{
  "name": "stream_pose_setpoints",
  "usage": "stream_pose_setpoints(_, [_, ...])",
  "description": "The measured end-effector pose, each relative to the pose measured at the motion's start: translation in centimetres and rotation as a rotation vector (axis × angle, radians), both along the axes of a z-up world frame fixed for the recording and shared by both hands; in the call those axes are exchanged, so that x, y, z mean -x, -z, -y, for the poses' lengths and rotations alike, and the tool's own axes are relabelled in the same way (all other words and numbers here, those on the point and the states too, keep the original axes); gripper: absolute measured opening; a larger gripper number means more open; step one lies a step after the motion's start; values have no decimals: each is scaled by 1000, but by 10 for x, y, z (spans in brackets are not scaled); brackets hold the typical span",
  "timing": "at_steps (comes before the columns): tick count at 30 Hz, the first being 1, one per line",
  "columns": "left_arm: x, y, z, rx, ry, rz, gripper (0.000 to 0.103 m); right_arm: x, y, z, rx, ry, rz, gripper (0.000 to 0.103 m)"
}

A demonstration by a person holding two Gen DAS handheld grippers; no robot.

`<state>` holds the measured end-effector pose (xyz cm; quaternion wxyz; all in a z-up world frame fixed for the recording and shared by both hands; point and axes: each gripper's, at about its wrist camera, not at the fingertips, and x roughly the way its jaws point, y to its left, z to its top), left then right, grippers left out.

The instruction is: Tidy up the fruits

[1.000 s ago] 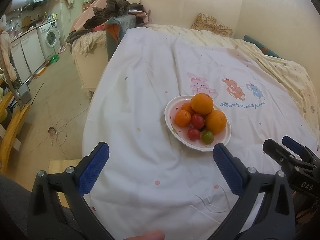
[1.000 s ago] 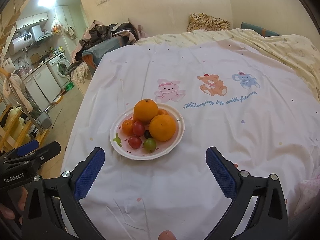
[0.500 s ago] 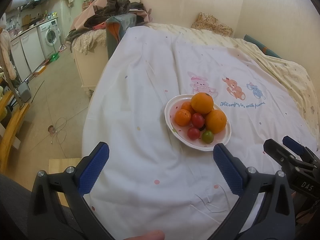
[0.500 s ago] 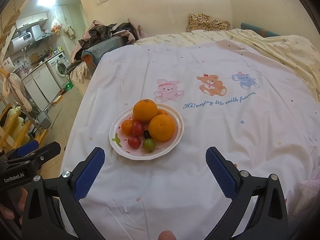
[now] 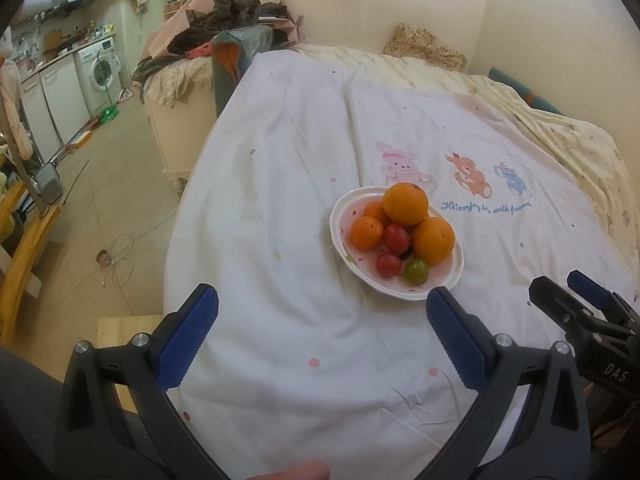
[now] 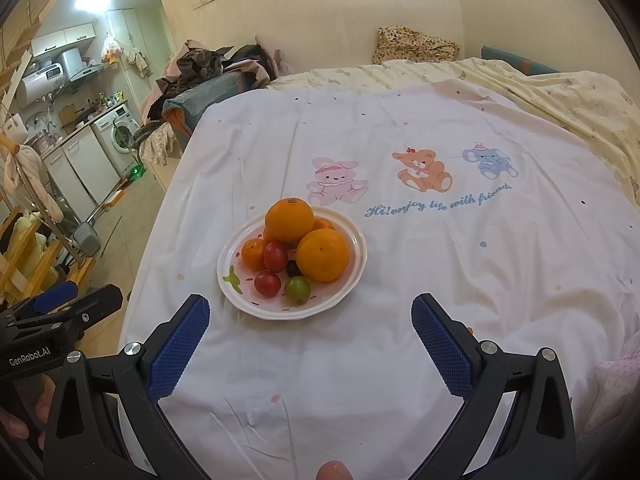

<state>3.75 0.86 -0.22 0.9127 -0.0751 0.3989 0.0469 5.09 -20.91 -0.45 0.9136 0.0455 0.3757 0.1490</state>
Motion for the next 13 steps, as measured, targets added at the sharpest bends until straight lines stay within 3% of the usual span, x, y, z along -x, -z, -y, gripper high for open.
stream_pose_setpoints(13, [2,-2,0,7,-2,3,103,0,0,1,0,0,-1,103])
